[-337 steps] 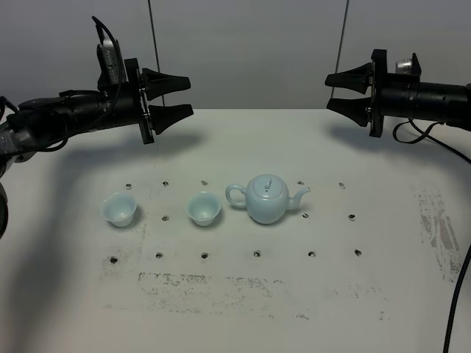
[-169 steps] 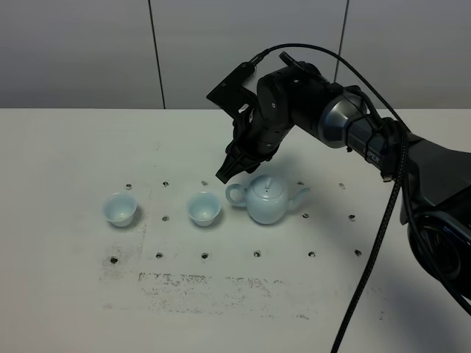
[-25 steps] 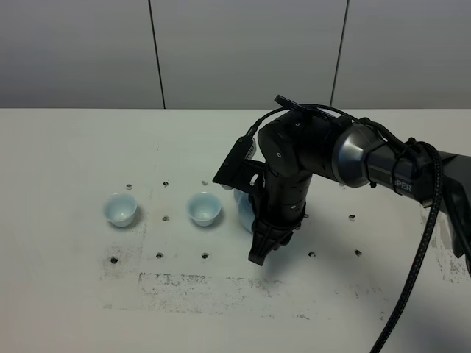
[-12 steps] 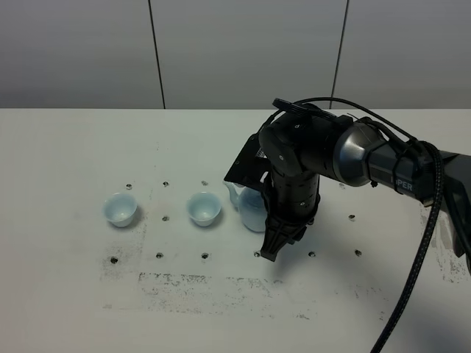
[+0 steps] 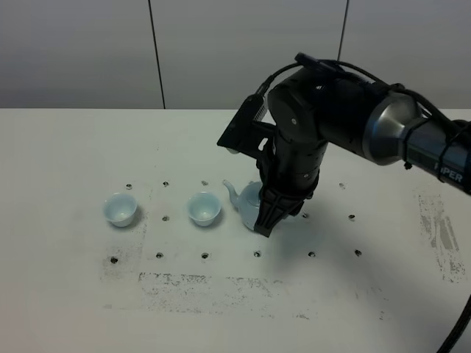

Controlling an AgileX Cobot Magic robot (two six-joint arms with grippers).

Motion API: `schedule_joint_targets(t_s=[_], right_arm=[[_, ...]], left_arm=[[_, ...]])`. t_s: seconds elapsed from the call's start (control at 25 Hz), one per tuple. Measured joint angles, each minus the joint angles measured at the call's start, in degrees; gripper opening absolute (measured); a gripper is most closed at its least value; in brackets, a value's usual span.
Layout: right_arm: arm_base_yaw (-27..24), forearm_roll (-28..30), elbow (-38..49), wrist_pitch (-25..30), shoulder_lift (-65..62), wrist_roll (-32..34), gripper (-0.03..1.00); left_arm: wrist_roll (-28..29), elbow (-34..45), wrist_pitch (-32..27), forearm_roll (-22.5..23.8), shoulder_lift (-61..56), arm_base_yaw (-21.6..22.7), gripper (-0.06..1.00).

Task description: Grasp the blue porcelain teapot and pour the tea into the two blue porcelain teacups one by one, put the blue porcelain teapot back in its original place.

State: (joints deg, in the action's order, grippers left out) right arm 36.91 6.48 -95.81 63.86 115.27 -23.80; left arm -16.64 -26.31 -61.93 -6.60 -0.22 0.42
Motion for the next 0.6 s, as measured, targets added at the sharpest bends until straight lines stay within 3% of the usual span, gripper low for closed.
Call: schedule_joint_targets(t_s=[0.28, 0.6], right_arm=[[-5.5, -2.0, -0.3, -2.7, 1.4, -6.6, 0.38], [-6.4, -8.4, -0.4, -5.7, 5.3, -9.4, 0.42]], left_arm=[[0.0, 0.0, 0.0, 0.0, 0.0, 0.0, 0.29], [0.0, 0.0, 0.0, 0.0, 0.0, 0.0, 0.29]])
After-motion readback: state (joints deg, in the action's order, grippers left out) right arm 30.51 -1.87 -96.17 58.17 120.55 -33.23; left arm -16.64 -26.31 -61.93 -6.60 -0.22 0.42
